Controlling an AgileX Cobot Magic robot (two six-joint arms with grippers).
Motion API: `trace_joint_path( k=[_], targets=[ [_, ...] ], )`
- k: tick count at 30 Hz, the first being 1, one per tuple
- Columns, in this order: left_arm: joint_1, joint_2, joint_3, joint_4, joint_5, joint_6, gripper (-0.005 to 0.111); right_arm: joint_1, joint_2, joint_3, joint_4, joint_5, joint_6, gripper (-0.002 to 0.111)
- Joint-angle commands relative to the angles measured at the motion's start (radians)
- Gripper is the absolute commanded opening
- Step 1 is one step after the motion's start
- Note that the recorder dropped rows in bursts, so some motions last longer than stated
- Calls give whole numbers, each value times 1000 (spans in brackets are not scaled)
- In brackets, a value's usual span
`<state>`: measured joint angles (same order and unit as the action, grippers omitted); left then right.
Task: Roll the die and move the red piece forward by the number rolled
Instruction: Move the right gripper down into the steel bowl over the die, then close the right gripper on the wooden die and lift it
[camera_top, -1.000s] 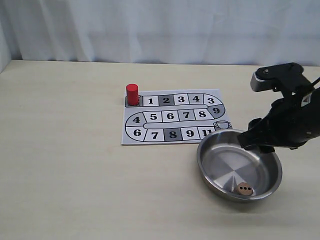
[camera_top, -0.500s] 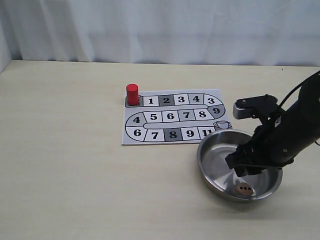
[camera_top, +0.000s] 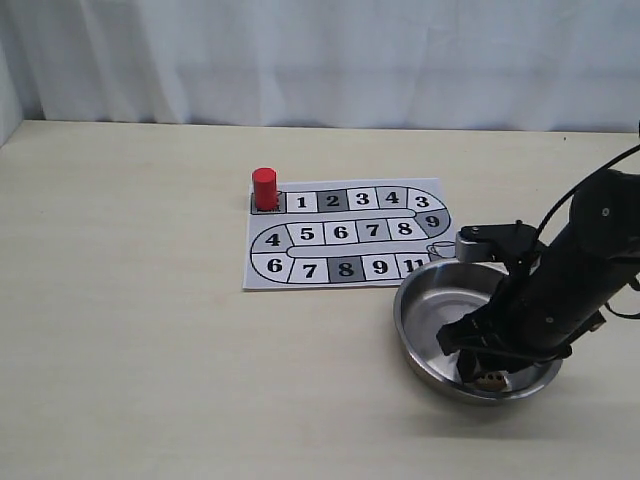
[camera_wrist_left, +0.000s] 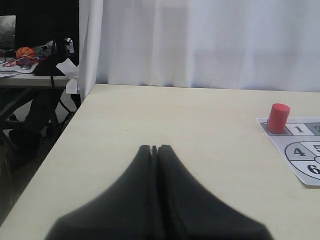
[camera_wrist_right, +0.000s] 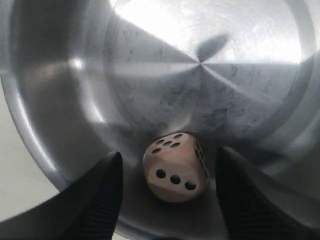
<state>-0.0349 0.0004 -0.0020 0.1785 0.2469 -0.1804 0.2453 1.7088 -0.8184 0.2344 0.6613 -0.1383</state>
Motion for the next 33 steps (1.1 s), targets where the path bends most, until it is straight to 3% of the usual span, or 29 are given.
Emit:
trace_joint_path(
  k=[1,16,19,27,33],
  targets=[
    [0,0,2,-4,-13,-4,0,1,32,-6,0,-4,-4,53],
    [0,0,2,-4,-13,-4,0,1,73,-6,-12,-5,-4,52],
    [0,0,2,-4,-13,-4,0,1,73,-6,-12,-5,-4,44],
    [0,0,2,-4,-13,-4,0,1,73,-22,-30,5,12,4],
    [0,0,2,-4,-13,-4,0,1,73,-141,-47,130,89,4]
  ],
)
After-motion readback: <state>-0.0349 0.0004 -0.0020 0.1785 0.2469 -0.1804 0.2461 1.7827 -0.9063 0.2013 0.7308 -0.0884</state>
